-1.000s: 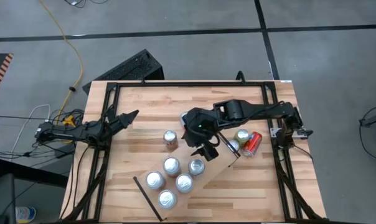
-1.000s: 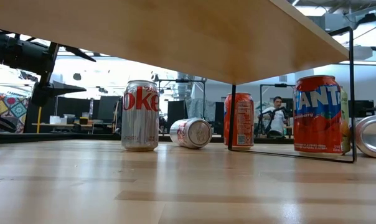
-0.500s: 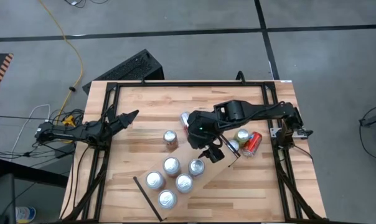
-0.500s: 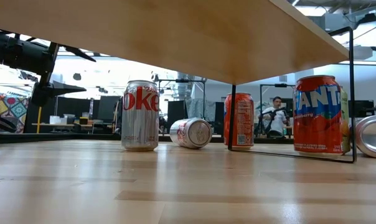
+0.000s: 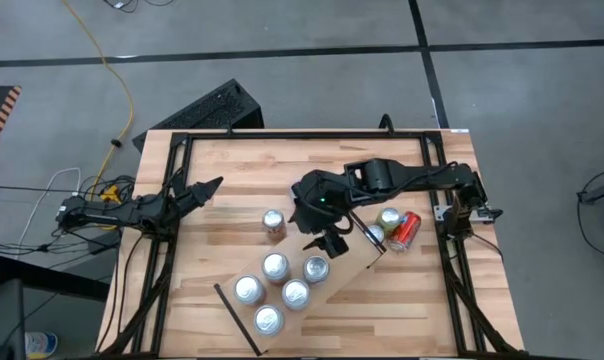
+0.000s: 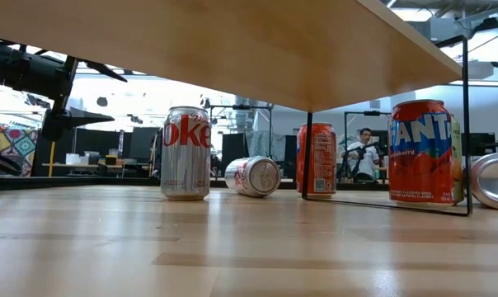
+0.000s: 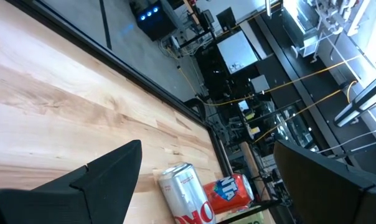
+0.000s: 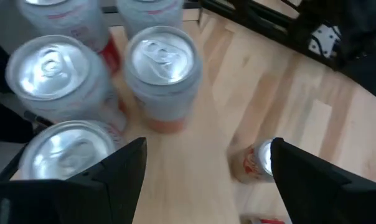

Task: Place canned beverage on shelf
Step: Put the red silver soda can on the shelf

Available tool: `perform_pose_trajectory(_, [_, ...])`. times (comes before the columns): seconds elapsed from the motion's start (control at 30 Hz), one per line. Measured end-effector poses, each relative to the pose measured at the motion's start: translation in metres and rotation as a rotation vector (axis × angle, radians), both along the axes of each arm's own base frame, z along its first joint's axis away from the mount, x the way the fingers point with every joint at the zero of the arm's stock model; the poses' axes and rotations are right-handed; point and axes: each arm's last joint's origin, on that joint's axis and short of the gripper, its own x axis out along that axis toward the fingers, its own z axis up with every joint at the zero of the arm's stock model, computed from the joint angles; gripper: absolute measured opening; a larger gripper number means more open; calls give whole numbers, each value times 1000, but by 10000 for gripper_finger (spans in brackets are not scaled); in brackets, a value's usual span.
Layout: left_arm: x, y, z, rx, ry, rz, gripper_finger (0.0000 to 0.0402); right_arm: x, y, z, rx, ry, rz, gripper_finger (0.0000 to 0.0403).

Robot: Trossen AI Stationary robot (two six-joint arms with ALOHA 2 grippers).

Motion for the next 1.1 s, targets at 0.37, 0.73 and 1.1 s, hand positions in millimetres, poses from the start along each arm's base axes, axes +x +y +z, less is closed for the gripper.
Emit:
perform_pose_trajectory(0.37, [0, 0, 0, 17, 18, 17, 351, -2, 7, -2, 74, 26, 80, 317])
perform_pose_trajectory(0.73, [-1, 1, 0, 17, 20, 26, 351, 0, 7, -21, 88, 113, 52, 317])
perform_pose_trajectory(1.1, [0, 1, 0, 17, 20, 26, 351, -3, 9, -23, 99, 155, 36, 317])
